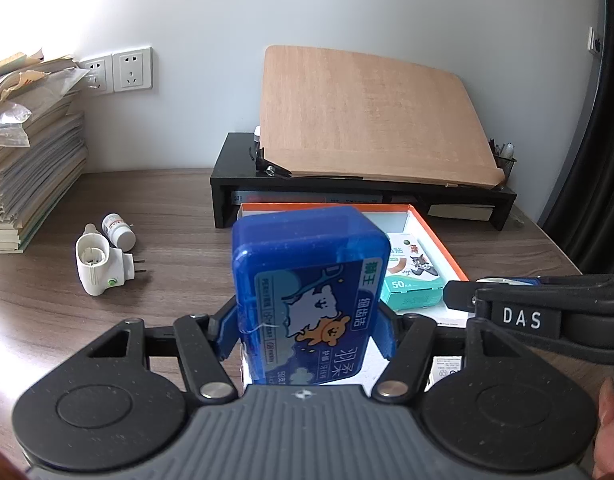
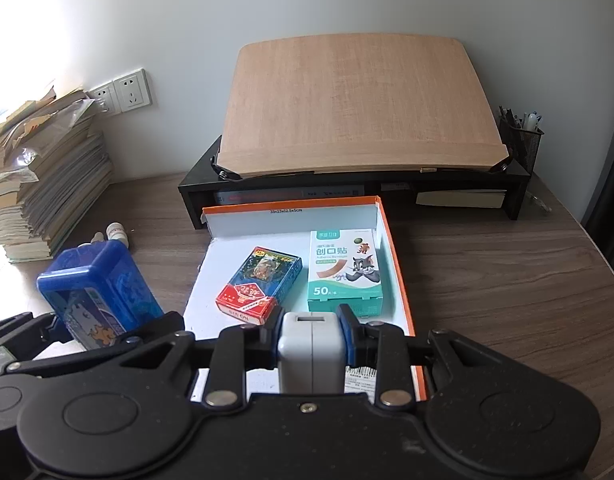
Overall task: Organize rigid objects
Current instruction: 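Hold the blue tin with left tool over the white box while right tool holds the charger beside it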
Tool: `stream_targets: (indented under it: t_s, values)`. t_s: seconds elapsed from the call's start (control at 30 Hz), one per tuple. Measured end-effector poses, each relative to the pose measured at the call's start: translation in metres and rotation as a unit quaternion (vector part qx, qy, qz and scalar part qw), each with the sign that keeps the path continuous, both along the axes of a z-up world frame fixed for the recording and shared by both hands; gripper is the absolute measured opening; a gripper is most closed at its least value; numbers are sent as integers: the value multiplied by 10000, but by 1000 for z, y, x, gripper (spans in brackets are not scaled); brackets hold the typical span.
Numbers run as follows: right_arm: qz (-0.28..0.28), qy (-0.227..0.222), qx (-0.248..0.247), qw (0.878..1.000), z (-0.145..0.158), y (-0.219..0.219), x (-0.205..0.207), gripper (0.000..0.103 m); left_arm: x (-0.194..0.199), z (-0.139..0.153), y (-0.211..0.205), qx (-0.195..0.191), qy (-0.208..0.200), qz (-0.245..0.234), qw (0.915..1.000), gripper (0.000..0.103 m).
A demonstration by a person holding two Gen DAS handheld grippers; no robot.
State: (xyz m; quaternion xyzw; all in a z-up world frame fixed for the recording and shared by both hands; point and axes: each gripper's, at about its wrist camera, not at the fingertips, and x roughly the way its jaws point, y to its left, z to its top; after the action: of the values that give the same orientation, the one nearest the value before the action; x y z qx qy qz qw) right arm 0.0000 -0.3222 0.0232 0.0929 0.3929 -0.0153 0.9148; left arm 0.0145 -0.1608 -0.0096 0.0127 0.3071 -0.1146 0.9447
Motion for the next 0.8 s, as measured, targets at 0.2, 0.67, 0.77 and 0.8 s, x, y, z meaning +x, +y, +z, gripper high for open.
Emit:
stream_targets:
  t_s: [0.2,0.67,0.77,0.8]
  values:
    - [-38,69,11,10000,-4,-2,5,35,5,-2,-2,18,30,-44,10000,65]
    - [-69,132,62,9999,-11,-6,14,35,16,-7,-4,52,128,-64,9999,65]
    - [-80,158,79,9998,-13,-7,16,35,19,-8,-6,69,146,-77,9998,65]
    - [-78,164,84,9998,-14,-7,17,35,20,-9,-6,76,152,-79,9998,65]
